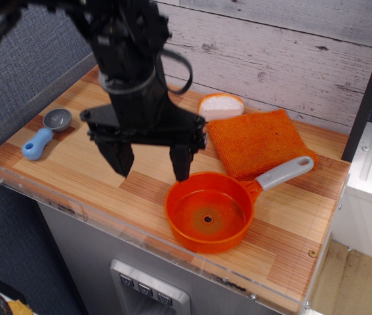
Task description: PICK UP THE VESSEL AND PUT ANOTHER SIDE OF THE TABLE
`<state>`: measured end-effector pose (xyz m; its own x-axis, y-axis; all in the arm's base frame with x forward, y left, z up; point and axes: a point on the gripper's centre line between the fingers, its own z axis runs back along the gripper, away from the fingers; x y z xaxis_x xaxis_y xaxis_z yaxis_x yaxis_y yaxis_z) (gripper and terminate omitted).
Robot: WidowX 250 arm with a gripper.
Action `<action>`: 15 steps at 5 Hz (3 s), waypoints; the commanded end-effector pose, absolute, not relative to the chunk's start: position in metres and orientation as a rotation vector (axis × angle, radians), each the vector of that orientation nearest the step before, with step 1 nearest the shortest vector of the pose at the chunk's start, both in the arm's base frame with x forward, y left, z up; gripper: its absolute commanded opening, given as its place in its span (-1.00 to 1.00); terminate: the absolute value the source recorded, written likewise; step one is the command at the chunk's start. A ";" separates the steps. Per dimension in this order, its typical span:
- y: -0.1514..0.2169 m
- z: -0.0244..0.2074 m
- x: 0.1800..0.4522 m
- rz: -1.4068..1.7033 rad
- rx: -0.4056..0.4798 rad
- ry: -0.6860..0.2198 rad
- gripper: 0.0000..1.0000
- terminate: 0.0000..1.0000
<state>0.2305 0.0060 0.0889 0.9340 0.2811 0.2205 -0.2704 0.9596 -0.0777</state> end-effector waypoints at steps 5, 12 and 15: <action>-0.004 0.020 0.224 0.265 0.025 -0.209 -1.00 -1.00; -0.028 0.092 0.228 0.242 -0.069 -0.324 -1.00 -1.00; 0.030 0.134 0.254 0.371 -0.022 -0.412 -1.00 -1.00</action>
<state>0.2550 0.0311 0.1258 0.8585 0.3665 0.3587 -0.3587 0.9290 -0.0906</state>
